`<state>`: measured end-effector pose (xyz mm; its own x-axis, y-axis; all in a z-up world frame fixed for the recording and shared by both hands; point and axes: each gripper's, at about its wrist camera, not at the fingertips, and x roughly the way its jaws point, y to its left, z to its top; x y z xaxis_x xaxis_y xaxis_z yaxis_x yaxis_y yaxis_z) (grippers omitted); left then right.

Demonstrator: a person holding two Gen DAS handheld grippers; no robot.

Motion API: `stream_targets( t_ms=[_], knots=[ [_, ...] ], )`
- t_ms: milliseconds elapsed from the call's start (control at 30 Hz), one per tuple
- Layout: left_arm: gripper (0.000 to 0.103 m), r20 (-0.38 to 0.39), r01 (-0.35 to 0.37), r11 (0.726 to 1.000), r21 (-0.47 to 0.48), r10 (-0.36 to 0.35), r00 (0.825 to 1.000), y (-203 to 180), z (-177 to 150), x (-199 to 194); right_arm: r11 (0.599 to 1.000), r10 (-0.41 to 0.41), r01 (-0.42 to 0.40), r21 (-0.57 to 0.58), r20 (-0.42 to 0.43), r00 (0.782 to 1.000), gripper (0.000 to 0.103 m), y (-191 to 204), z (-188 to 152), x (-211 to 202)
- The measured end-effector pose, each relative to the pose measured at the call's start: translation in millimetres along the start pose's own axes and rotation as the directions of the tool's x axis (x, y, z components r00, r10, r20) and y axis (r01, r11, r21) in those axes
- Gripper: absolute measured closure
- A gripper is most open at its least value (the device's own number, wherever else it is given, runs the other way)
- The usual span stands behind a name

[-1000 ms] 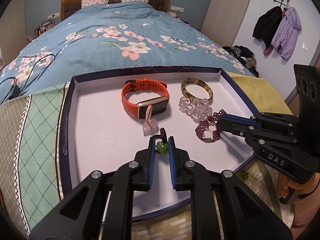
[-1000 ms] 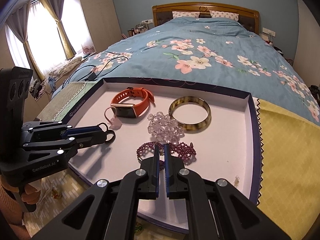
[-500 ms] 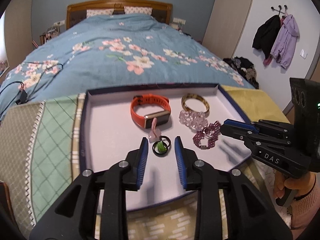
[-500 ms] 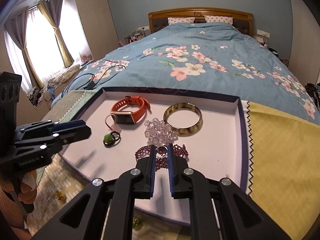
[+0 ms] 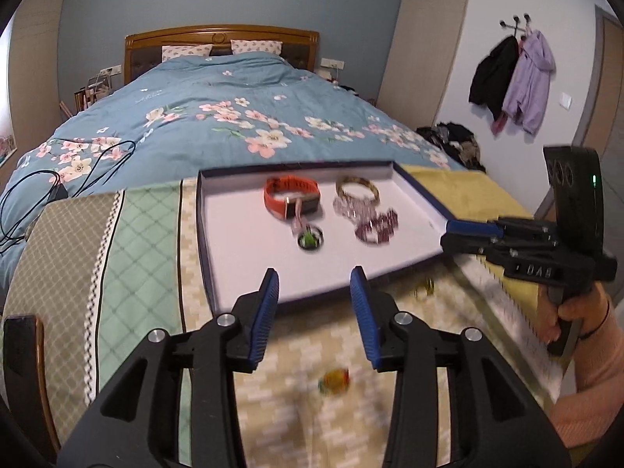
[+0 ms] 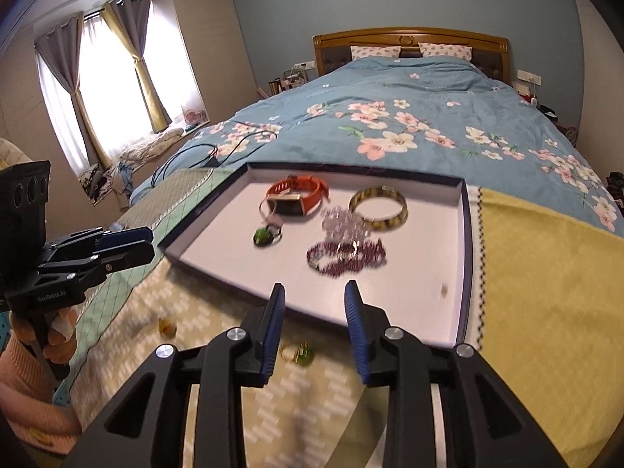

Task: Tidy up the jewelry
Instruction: 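Withdraw both tools from the box toward the amber ring and gold ring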

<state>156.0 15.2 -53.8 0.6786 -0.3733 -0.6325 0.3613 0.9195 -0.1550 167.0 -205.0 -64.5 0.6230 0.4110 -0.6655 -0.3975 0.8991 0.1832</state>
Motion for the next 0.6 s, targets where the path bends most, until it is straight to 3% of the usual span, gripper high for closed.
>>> stream_targets(
  t_ms=[333, 600],
  knots=[
    [0.06, -0.089, 0.032, 0.999, 0.011, -0.031, 0.996, -16, -41, 9, 1.0, 0.006, -0.004, 0.022, -0.103, 0.995, 0.074, 4, -27, 21],
    [0.06, -0.131, 0.04, 0.999, 0.03, -0.035, 0.991, -24, -52, 15, 0.999, 0.01, -0.006, 0.043, -0.114, 0.993, 0.074, 5, -27, 28]
  ],
)
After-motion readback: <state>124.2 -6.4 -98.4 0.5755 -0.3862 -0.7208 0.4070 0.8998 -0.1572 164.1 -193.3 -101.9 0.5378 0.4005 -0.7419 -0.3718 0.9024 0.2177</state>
